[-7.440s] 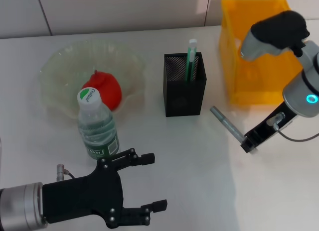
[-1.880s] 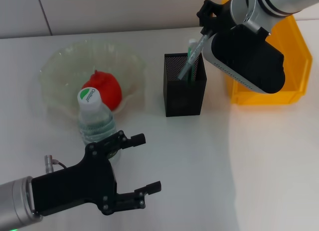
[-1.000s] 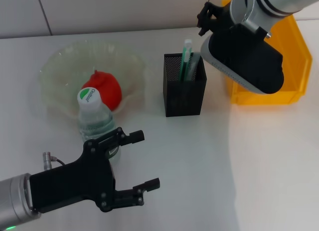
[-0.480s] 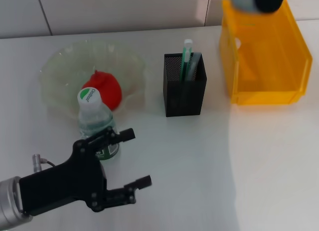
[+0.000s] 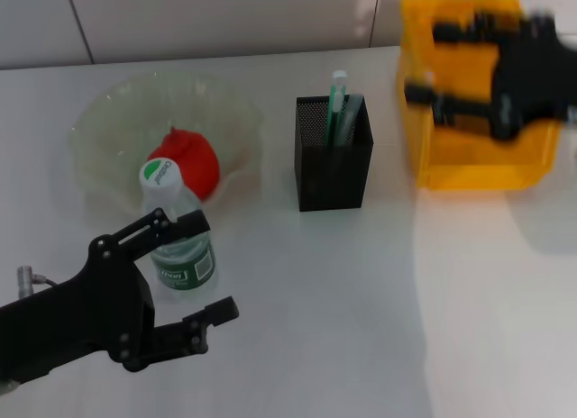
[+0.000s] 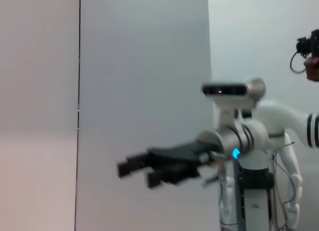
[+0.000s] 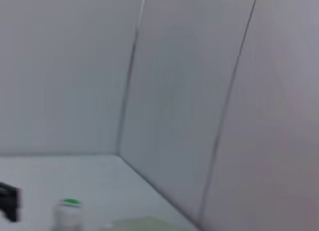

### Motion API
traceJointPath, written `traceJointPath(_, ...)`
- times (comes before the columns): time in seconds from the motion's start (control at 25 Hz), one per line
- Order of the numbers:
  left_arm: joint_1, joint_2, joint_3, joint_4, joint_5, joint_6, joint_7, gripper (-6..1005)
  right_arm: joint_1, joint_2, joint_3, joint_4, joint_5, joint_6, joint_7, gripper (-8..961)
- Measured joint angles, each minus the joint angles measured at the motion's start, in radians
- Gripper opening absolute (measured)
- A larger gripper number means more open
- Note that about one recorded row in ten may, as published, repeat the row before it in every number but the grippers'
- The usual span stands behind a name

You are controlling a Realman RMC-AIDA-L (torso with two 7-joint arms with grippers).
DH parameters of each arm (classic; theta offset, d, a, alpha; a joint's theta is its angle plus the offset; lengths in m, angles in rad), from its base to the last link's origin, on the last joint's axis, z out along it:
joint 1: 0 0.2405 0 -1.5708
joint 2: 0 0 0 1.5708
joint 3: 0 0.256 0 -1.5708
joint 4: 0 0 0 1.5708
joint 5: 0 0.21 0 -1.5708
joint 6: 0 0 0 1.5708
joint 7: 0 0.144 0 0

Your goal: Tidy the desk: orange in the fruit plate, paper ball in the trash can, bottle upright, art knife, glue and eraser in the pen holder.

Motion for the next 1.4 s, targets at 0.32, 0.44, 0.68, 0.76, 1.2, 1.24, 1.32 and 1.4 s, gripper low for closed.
traceJointPath(0.32,-0.002,0.014,0.017,0.003,0.037,-0.009,-0.034,860,-0.058,-0.005,0.004,0.431,0.133,-0.272,-0.251,749)
traceJointPath(0.44,-0.014,0.006,0.019,0.003,0.105,-0.048,-0.061,860,-0.046,-0.003,-0.002,0.524,0.077,-0.297,-0.346,780)
traceJointPath(0.68,-0.027,-0.007,0.019,0.003,0.163,-0.074,-0.088,860,-0.014,-0.004,-0.014,0.647,0.054,-0.311,-0.412,830)
traceJointPath(0.76,-0.027,-0.009,0.02,0.003,0.169,-0.074,-0.09,860,-0.014,-0.004,-0.015,0.656,0.05,-0.313,-0.429,830)
traceJointPath(1.2,-0.026,-0.016,0.013,0.011,0.187,-0.078,-0.092,860,0.022,0.0,-0.015,0.715,0.042,-0.302,-0.462,827)
traceJointPath(1.24,-0.024,-0.014,0.012,0.011,0.188,-0.077,-0.092,860,0.03,0.0,-0.015,0.723,0.042,-0.3,-0.462,827)
traceJointPath(1.32,-0.023,-0.013,0.012,0.011,0.188,-0.077,-0.092,860,0.046,0.0,-0.015,0.738,0.041,-0.295,-0.463,827)
traceJointPath(1.4,-0.022,-0.012,0.012,0.011,0.188,-0.076,-0.092,860,0.058,-0.001,-0.015,0.749,0.041,-0.294,-0.463,827)
